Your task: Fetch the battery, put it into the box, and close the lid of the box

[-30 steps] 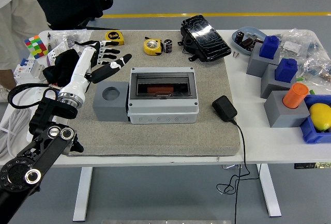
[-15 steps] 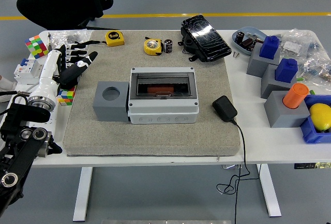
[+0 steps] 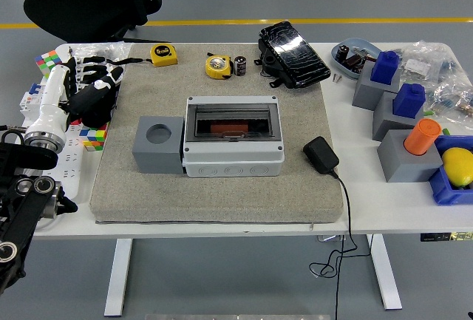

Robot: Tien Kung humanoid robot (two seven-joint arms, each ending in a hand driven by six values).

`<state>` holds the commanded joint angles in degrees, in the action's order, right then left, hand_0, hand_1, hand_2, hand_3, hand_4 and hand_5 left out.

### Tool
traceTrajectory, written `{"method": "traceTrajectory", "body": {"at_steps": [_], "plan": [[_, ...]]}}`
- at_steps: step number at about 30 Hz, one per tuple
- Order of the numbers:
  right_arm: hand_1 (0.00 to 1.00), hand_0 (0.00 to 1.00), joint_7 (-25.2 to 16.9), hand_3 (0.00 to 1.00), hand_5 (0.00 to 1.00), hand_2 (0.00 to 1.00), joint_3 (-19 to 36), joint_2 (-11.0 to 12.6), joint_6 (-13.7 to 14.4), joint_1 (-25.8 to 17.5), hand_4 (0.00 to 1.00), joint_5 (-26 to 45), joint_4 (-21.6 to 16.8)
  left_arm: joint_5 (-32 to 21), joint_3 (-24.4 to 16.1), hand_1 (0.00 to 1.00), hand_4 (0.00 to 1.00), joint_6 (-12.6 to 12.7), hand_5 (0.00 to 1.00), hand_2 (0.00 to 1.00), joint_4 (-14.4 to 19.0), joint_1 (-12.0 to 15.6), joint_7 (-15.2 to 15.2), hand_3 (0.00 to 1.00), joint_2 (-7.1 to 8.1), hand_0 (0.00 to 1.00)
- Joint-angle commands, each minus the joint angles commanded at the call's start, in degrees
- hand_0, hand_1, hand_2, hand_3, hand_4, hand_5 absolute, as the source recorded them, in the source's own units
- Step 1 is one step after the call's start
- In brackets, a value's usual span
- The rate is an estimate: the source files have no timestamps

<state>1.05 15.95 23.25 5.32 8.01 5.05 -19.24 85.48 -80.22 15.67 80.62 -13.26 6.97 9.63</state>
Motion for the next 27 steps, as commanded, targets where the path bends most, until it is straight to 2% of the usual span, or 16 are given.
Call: {"method": "traceTrajectory", "body": {"at_steps": [7, 17, 27], "plan": [[0.628, 0.576, 0.1, 0.566, 0.497, 0.663, -0.2, 0.4, 0.1, 0.4, 0.968, 0.0, 0.0, 0.9, -1.4, 0.621, 0.929, -0.3, 0.426, 0.629, 0.2, 0.4, 0.2, 0.644, 0.46, 0.458], [0.629, 0.578, 0.2, 0.566, 0.498, 0.665, 0.9, -0.5, 0.4, -0.5, 0.968, -0.3, 0.3, 3.7, -2.0, 0.622, 0.925, -1.5, 0.419, 0.629, 0.2, 2.0, 1.5, 0.638, 0.68, 0.457], [0.627, 0.576, 0.0, 0.566, 0.500, 0.665, 2.4, -1.9, 0.8, -1.4, 0.967, -1.0, 0.4, 6.0, -1.0, 0.623, 0.924, -2.8, 0.418, 0.629, -0.5, 5.2, 2.5, 0.635, 2.59, 0.458]]}}
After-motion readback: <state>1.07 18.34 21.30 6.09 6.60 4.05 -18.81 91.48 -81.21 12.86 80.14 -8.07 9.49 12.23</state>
